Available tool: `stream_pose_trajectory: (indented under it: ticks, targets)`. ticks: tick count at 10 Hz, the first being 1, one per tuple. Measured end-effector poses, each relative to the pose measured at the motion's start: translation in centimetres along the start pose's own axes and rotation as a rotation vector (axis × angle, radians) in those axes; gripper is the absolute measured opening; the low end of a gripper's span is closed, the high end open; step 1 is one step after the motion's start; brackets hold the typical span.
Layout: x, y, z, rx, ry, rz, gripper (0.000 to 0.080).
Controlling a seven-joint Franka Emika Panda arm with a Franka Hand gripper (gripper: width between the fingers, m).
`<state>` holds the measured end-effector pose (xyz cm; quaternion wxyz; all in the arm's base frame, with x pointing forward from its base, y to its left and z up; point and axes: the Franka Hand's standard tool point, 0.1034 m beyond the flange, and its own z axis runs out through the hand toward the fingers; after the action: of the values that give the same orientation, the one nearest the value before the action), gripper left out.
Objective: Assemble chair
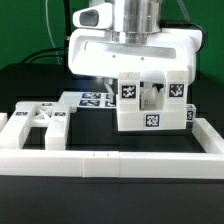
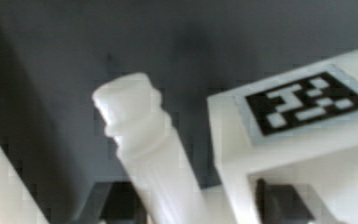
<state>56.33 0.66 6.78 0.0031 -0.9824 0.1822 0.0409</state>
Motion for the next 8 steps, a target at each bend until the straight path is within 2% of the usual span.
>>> stream_pose_trajectory:
  ticks: [2, 4, 6, 8]
  targets:
    - [-1.1, 1.6, 0.1, -0.022, -0.19, 0.036, 0.0291]
    - [-1.9, 2.9, -0.6, -0.039, -0.355, 0.059, 0.0291]
    - [-1.7, 3.5, -0.2, -0.056, -0.447, 0.069, 0.0291]
    - [-2.2, 4.7, 0.2, -0.085, -0.612, 0.086, 0.0291]
